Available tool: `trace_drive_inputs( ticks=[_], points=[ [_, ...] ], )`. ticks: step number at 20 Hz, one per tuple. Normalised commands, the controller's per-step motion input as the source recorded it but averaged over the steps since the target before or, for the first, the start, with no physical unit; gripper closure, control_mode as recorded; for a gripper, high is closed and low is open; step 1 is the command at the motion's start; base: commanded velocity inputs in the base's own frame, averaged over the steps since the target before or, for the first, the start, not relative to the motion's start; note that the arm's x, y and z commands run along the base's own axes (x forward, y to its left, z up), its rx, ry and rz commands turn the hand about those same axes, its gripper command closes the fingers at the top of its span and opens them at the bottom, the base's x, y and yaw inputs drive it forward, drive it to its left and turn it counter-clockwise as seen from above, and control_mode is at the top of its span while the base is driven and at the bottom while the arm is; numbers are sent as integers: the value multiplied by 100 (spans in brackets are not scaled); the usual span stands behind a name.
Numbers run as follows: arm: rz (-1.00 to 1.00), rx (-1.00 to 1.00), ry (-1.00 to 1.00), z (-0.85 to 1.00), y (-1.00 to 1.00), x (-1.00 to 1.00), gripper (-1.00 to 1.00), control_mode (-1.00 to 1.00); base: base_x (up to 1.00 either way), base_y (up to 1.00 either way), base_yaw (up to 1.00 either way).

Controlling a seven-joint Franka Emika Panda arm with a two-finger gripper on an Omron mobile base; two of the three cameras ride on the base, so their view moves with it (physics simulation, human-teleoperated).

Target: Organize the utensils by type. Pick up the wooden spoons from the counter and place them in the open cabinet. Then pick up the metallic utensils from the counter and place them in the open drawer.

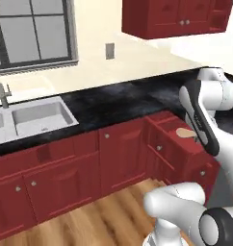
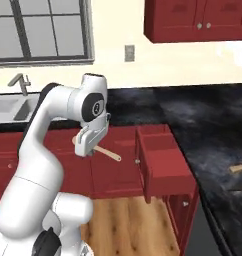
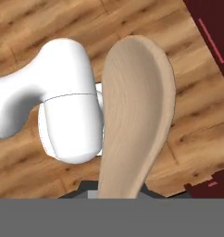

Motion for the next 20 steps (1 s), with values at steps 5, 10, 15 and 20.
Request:
trace_drive_inputs(
  ticks=[5,10,15,20],
  points=[
    [0,0,0,0,0,0,100,100,0,0,92],
    [0,0,0,0,0,0,100,100,0,0,92],
    [0,0,0,0,0,0,100,100,4,0,92],
    [0,0,0,0,0,0,100,100,28,0,73]
  ],
)
